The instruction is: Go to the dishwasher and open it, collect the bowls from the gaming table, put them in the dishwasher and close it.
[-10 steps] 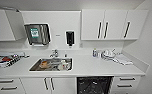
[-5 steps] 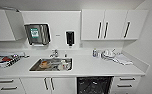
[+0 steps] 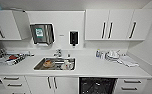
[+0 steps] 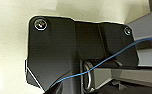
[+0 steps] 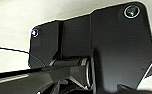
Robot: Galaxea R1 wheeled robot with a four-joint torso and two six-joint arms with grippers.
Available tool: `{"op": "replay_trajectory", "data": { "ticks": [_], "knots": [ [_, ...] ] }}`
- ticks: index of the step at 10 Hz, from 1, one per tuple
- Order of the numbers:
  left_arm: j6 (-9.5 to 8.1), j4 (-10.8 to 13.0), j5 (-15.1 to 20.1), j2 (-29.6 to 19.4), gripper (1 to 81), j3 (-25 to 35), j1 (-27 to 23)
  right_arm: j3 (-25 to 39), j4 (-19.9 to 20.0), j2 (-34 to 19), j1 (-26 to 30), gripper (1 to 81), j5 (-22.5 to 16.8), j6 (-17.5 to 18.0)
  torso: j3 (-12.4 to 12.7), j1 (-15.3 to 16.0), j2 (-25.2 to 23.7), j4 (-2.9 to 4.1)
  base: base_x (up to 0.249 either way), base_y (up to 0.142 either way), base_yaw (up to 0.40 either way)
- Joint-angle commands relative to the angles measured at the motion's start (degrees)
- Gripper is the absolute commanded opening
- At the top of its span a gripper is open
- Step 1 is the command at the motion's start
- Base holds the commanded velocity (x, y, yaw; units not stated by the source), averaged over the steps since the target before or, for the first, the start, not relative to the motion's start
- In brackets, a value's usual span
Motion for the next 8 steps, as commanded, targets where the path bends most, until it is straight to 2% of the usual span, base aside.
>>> {"op": "replay_trajectory", "data": {
  "ticks": [1,8],
  "knots": [
    [0.08,0.54,3.05,-0.31,81.1,0.28,-2.27,0.13,-0.58,0.21,3.02,81.1,-1.96,-0.04,0.0,0.0,0.0,0.0,0.0,0.0,0.229],
    [0.17,0.71,3.05,-0.31,81.1,-0.34,-2.27,-0.05,-0.58,0.12,3.02,81.1,-2.05,-0.04,0.0,-0.02,0.02,0.0,0.0,0.0,0.297]
  ]
}}
